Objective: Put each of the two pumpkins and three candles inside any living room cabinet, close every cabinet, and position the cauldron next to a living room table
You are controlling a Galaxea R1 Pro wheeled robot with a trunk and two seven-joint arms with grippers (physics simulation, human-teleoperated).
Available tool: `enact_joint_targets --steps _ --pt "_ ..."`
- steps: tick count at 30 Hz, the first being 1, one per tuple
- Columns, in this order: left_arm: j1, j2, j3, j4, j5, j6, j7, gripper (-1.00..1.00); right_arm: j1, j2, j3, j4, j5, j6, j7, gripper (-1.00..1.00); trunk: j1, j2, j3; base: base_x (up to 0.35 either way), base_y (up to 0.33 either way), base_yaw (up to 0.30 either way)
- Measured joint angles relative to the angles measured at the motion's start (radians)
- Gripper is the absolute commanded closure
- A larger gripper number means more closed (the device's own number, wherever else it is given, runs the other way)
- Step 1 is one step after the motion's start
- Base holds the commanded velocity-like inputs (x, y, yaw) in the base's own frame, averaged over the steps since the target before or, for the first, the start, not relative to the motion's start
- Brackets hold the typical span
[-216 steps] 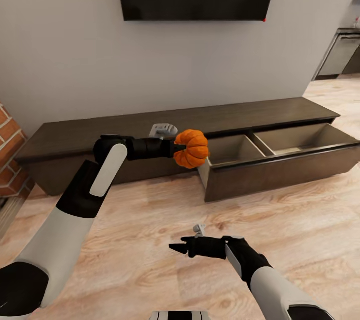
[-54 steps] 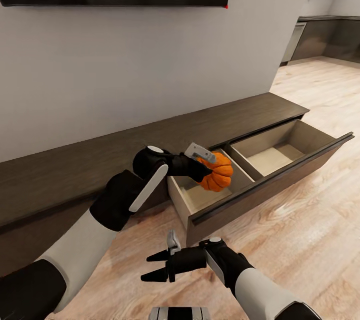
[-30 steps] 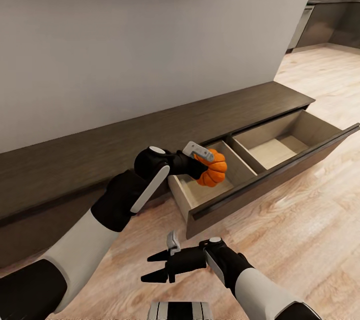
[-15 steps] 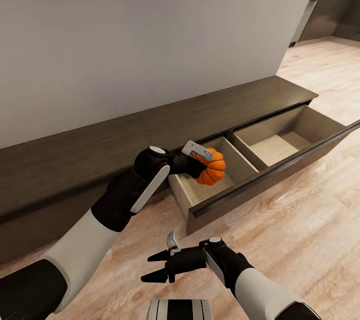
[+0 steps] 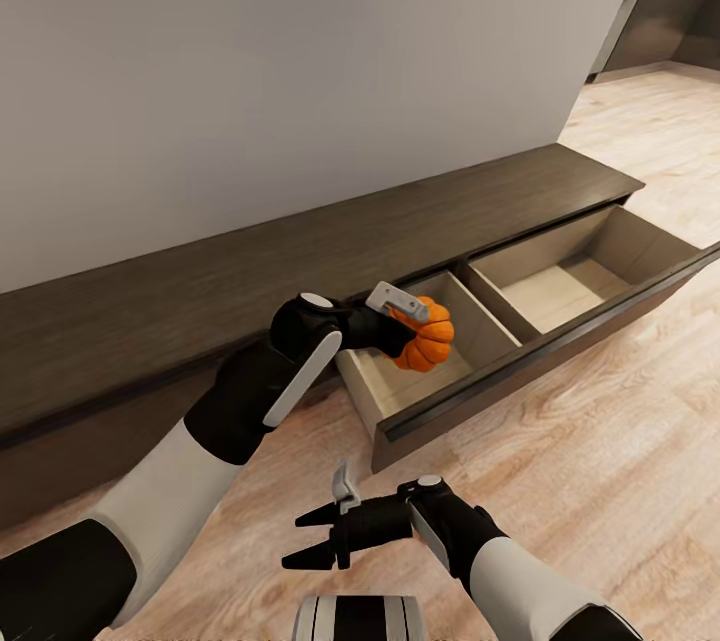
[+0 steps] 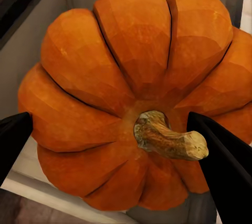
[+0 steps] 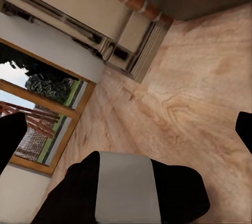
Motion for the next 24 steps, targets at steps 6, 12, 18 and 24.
enact_joint_targets --steps 6,12,18,24 --pt "0.0 0.0 0.0 0.0 0.0 0.0 0.0 1.0 0.0 0.0 0.011 0.0 0.02 -0.007 -0.007 -1.0 0.002 -0.001 -0.016 0.0 0.0 0.0" --pt "0.0 -0.001 -0.001 0.0 0.002 0.0 0.001 1.0 0.0 0.0 0.012 0.0 0.024 -0.011 -0.012 -1.0 0.002 -0.001 -0.016 0.037 -0.003 0.0" --pt "0.0 -0.001 -0.001 0.0 -0.003 0.0 0.001 1.0 0.0 0.0 0.014 0.0 0.025 -0.013 -0.014 -1.0 0.001 -0.001 -0.016 0.201 -0.058 0.0" --pt "0.0 -0.001 -0.002 0.0 0.0 0.0 0.001 1.0 0.0 0.0 0.015 0.0 0.025 -0.013 -0.014 -1.0 0.002 -0.001 -0.016 0.029 -0.011 0.0"
